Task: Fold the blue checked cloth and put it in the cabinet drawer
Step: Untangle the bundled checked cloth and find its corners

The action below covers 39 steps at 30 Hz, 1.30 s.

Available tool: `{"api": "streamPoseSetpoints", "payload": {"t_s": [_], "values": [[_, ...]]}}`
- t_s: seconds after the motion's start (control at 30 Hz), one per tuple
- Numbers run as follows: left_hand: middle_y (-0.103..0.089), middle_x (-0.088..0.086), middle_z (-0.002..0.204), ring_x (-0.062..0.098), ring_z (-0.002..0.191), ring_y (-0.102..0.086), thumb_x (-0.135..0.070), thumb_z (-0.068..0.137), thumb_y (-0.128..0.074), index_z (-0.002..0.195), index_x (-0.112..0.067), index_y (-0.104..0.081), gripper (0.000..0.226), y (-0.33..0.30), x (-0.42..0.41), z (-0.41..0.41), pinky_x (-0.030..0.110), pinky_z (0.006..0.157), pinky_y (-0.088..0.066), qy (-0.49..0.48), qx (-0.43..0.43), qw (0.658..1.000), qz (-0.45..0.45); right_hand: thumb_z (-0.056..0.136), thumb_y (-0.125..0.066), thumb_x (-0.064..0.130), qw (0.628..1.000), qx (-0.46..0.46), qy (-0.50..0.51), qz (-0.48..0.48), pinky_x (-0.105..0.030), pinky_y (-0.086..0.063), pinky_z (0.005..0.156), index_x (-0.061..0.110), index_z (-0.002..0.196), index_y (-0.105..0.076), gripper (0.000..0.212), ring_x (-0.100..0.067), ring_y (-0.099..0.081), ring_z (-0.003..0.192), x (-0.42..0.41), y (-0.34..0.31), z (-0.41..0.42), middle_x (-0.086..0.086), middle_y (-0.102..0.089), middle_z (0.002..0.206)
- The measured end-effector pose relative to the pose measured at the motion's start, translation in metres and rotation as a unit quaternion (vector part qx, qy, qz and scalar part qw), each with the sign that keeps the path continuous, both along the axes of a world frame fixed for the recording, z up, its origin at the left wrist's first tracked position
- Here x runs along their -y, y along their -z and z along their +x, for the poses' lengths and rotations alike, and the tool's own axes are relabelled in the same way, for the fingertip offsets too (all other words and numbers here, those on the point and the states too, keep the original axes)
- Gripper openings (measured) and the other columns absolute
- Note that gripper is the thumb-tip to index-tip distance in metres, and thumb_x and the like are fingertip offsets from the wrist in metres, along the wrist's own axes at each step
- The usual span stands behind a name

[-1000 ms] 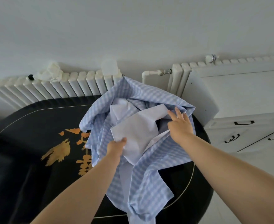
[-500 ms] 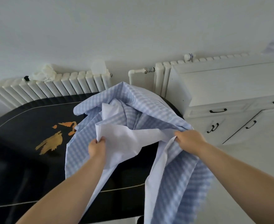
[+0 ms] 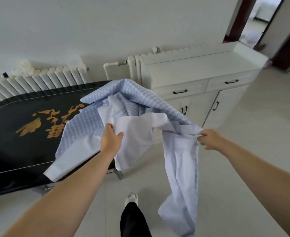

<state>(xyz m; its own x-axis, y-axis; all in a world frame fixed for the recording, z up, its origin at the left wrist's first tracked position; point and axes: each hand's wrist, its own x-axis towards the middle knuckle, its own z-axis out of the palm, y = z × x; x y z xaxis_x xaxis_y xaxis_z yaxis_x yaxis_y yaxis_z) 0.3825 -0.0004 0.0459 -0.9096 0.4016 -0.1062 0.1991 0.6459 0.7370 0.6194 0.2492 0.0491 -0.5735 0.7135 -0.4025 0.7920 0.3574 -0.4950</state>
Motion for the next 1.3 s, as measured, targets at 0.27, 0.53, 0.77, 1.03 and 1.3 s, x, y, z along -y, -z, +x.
{"api": "streamPoseSetpoints", "payload": {"t_s": [0.27, 0.53, 0.77, 1.03, 1.3], "values": [[-0.051, 0.003, 0.127, 0.021, 0.101, -0.055, -0.018, 0.086, -0.061, 0.138, -0.016, -0.035, 0.059, -0.019, -0.019, 0.105, 0.027, 0.060, -0.054, 0.305, 0.096, 0.937, -0.139, 0.092, -0.041, 0.028, 0.980, 0.075, -0.103, 0.154, -0.031, -0.039, 0.063, 0.011, 0.068, -0.055, 0.033, -0.025, -0.050, 0.067, 0.043, -0.008, 0.071, -0.006, -0.058, 0.071], [-0.039, 0.000, 0.069, 0.013, 0.060, -0.039, -0.025, 0.093, -0.055, 0.067, -0.015, -0.035, 0.034, -0.039, -0.029, 0.160, 0.022, 0.054, -0.036, 0.466, 0.057, 0.849, -0.242, 0.077, -0.042, 0.029, 0.977, -0.180, -0.116, 0.017, -0.040, -0.050, 0.083, 0.054, 0.137, -0.015, 0.070, -0.020, -0.059, 0.090, 0.072, 0.005, 0.079, -0.009, -0.058, 0.120], [-0.038, -0.004, 0.062, 0.012, 0.057, -0.035, -0.034, 0.096, -0.050, 0.060, -0.020, -0.030, 0.044, -0.051, -0.037, 0.197, 0.027, 0.052, -0.024, 0.594, -0.085, 0.762, -0.244, 0.085, -0.053, 0.042, 0.941, 0.121, -0.317, -0.007, -0.029, -0.042, 0.080, 0.034, 0.107, -0.054, 0.023, -0.020, -0.057, 0.096, 0.120, -0.016, 0.098, 0.003, -0.064, 0.107], [-0.061, 0.008, 0.113, 0.027, 0.105, -0.055, -0.042, 0.093, -0.054, 0.102, -0.014, -0.061, 0.030, -0.062, -0.066, 0.213, 0.033, 0.086, -0.040, 0.567, -0.041, 0.784, -0.251, 0.093, -0.047, 0.039, 0.953, 0.253, -0.165, 0.029, -0.027, -0.039, 0.079, 0.012, 0.112, -0.063, 0.037, -0.026, -0.059, 0.108, 0.097, -0.012, 0.169, -0.008, -0.063, 0.120], [-0.061, 0.012, 0.118, 0.029, 0.110, -0.057, -0.033, 0.092, -0.056, 0.109, -0.006, -0.057, 0.032, -0.015, -0.077, 0.299, 0.034, 0.089, -0.043, 0.619, 0.024, 0.748, -0.240, 0.092, -0.052, 0.021, 0.919, 0.385, 0.085, 0.019, -0.041, -0.035, 0.106, 0.014, 0.134, -0.050, 0.042, -0.028, -0.045, 0.130, 0.060, -0.019, 0.267, -0.006, -0.048, 0.141]]}}
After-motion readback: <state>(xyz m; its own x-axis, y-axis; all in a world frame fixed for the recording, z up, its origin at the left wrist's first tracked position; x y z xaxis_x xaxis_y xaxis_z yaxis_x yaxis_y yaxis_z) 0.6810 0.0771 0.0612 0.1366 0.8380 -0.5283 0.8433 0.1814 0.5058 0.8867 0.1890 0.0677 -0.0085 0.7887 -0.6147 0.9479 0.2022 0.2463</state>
